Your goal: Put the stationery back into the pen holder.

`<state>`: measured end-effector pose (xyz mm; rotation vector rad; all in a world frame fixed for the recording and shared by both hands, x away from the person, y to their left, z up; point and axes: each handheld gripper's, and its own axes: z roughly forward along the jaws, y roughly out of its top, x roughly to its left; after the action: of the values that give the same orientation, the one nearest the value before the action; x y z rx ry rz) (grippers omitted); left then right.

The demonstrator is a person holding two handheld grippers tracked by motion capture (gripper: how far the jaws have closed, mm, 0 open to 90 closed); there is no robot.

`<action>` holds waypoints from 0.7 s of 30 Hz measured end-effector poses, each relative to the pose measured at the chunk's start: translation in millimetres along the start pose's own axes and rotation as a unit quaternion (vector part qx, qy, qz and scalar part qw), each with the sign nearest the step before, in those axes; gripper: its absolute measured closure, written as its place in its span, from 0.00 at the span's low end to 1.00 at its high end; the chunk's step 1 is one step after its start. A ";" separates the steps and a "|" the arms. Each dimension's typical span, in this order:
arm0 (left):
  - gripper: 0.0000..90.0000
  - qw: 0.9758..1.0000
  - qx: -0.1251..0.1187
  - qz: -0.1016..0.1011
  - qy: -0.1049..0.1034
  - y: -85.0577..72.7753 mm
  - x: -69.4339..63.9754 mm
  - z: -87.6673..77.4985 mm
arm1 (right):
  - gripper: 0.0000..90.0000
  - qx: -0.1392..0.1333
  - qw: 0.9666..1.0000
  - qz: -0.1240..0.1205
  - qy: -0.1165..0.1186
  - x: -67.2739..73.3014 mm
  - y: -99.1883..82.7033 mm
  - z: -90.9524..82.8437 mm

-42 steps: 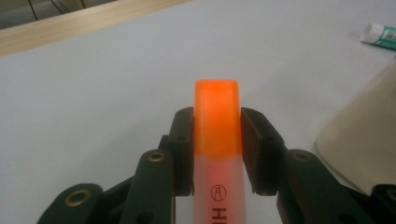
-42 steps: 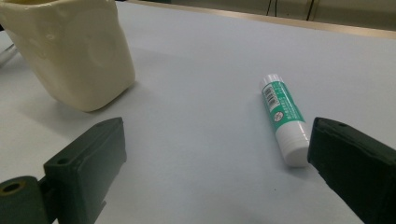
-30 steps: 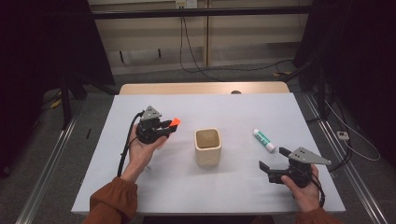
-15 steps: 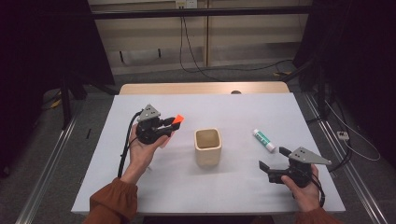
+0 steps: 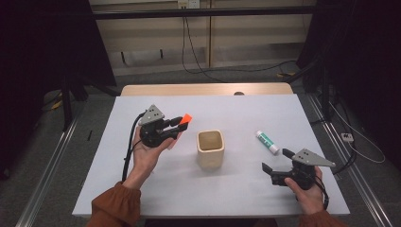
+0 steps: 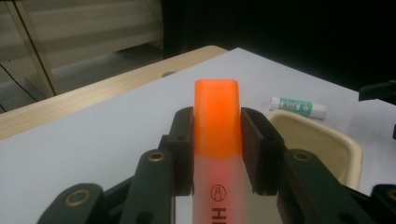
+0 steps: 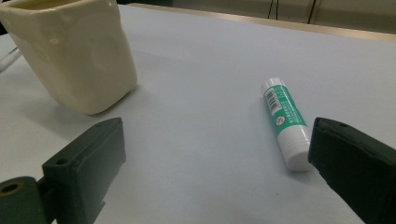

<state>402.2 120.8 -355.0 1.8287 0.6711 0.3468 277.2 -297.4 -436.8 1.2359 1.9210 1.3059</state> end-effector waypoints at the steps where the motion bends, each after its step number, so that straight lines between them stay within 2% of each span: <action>1: 0.75 1.000 -0.004 0.001 -0.001 1.2 -1.4 -0.4 | 0.04 0.000 1.000 0.000 0.000 0.2 0.1 -0.1; 11: 0.75 1.000 -0.019 0.018 -0.015 14.4 -14.0 5.0 | 0.04 0.000 1.000 0.004 -0.002 0.1 -0.2 0.4; 21: 0.75 0.999 -0.032 0.022 -0.031 27.6 -26.8 15.5 | 0.04 0.000 1.000 0.004 -0.002 -0.6 -0.4 0.3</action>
<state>396.8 86.3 -332.5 1.7889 0.5718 0.3358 277.6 -297.8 -437.3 1.2456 1.9161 1.3061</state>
